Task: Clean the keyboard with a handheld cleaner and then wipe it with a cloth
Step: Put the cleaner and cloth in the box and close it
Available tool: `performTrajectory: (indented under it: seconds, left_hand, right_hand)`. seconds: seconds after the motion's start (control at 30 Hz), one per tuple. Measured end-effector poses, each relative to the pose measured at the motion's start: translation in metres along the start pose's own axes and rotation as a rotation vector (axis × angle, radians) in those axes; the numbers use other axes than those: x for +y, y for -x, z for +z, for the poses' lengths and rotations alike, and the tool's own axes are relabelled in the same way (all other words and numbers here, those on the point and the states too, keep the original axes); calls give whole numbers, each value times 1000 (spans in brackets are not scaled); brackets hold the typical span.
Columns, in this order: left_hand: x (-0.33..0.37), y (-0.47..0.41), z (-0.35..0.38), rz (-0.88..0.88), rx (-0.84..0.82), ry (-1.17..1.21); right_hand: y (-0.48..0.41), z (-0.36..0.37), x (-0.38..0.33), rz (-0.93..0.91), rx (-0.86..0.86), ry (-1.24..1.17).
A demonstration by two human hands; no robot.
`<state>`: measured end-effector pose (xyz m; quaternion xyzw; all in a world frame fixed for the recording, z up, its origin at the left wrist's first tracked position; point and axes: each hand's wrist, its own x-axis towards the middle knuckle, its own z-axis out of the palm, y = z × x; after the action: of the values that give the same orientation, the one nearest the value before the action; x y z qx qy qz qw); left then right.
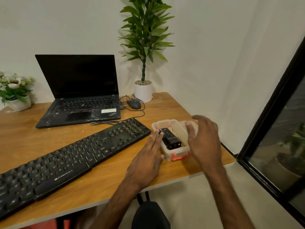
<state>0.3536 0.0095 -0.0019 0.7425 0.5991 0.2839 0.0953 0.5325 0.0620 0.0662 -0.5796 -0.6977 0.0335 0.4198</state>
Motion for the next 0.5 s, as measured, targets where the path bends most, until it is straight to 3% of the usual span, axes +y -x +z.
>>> performTrajectory:
  seconds: [0.13, 0.27, 0.33, 0.4, 0.5]
  left_hand:
    - [1, 0, -1, -14, -21, 0]
    - [2, 1, -2, -13, -18, 13]
    - [4, 2, -3, -17, -15, 23]
    - [5, 3, -4, -30, -11, 31]
    - [6, 3, -6, -27, -7, 47]
  right_hand:
    - [-10, 3, 45, 252, -159, 28]
    - [11, 21, 61, 244, -380, 274]
    - [15, 20, 60, 245, -332, 229]
    - [11, 16, 58, 328, -222, 1]
    - [11, 9, 54, 314, 74, -311]
